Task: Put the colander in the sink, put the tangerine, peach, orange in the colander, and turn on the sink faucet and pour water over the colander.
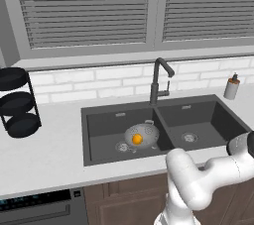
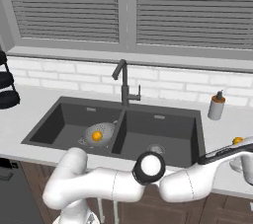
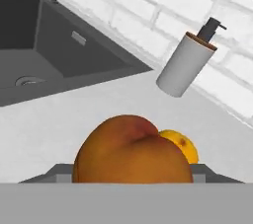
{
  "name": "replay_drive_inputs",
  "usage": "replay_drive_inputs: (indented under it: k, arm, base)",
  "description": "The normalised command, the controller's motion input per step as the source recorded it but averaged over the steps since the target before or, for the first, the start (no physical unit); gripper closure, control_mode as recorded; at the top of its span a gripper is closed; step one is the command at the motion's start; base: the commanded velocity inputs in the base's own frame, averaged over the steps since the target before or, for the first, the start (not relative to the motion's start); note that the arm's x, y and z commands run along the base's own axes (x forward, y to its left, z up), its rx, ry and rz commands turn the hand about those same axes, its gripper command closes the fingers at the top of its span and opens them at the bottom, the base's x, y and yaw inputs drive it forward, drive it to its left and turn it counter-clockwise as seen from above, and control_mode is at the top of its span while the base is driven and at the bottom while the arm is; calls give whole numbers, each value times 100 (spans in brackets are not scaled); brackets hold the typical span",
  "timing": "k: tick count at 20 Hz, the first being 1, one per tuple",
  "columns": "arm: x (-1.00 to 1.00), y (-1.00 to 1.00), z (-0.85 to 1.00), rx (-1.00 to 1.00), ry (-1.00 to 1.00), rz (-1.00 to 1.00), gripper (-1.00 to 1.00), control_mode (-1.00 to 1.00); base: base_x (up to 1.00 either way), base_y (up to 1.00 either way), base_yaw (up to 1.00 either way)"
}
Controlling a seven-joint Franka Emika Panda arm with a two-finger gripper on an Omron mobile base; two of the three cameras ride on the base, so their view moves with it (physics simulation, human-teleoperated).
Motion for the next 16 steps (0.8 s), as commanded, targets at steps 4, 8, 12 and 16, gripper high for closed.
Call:
replay_drive_inputs:
  k: [4,8,12,16]
  arm:
    - [-34,91,100,-43,8,61,100,-100]
    - [-18,100,100,-44,5,49,100,-100]
    - [0,100,74,-38,-9,38,100,-100]
    - [0,100,26,-44,-16,20,100,-100]
  base:
    - [0,0,0]
    - [0,0,0]
    - [0,0,0]
    - [0,0,0]
